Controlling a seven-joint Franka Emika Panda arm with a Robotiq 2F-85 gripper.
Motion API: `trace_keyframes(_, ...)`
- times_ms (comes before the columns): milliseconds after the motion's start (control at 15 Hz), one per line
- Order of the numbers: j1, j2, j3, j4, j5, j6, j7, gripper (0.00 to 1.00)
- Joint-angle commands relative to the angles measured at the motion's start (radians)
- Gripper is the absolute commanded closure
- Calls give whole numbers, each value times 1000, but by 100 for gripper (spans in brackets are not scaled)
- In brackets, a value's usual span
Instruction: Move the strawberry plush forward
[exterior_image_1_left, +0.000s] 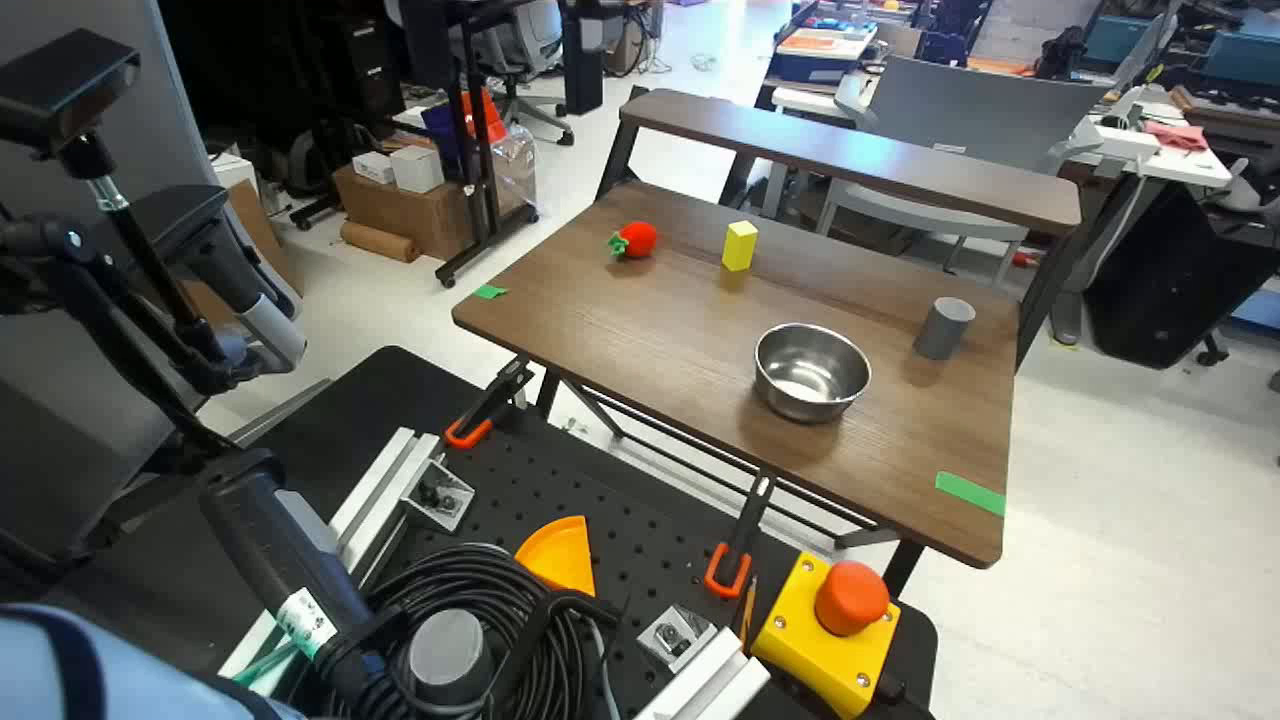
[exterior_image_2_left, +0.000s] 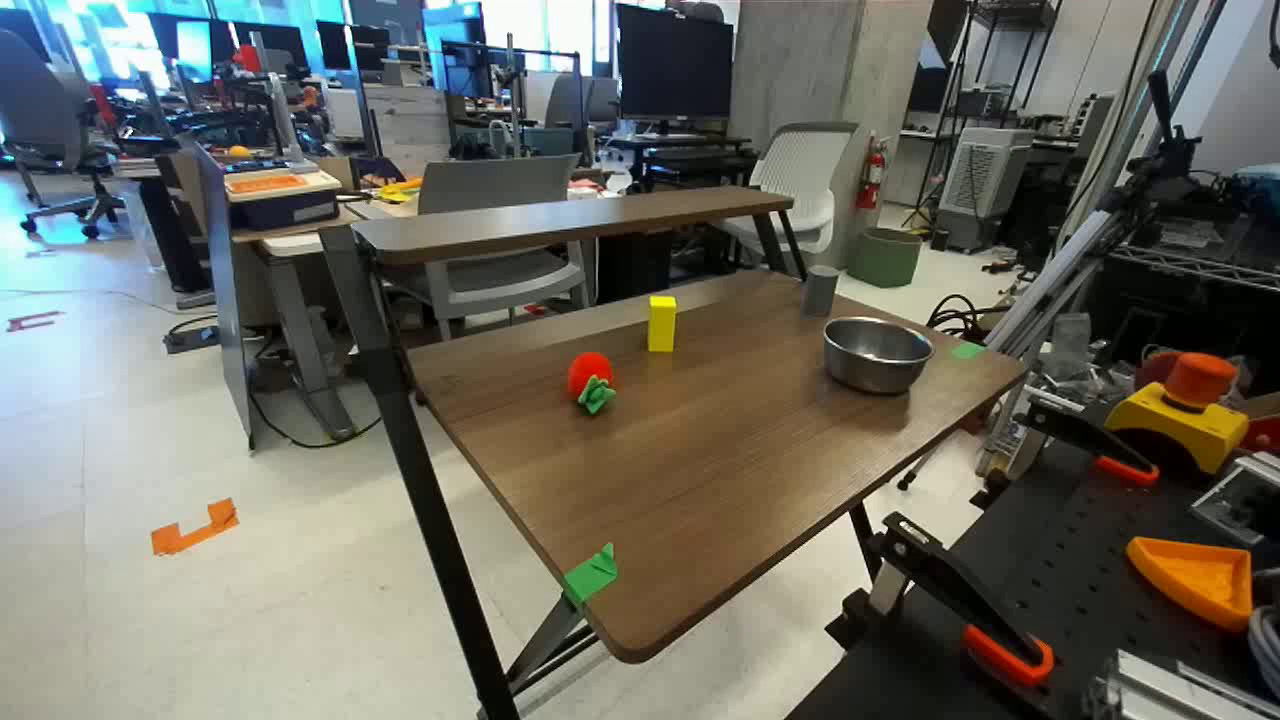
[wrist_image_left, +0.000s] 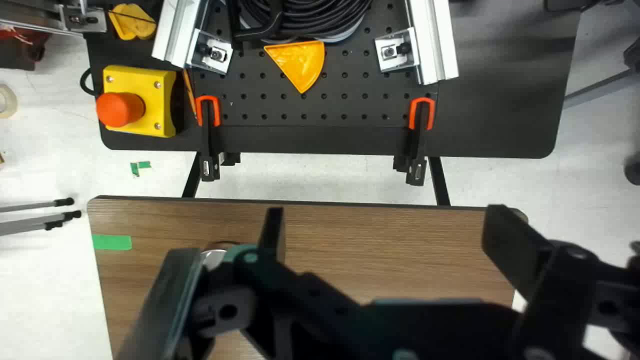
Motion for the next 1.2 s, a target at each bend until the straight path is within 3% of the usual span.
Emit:
trace_keyframes(0, 2, 1, -2, 2, -2, -2, 1, 0)
trace_keyframes(333, 2, 1, -2, 2, -2, -2, 1, 0)
trace_keyframes(733, -75, 278, -76, 201, 4, 109, -1, 0)
trace_keyframes(1133, -69, 638, -80, 431, 28, 309, 11, 0)
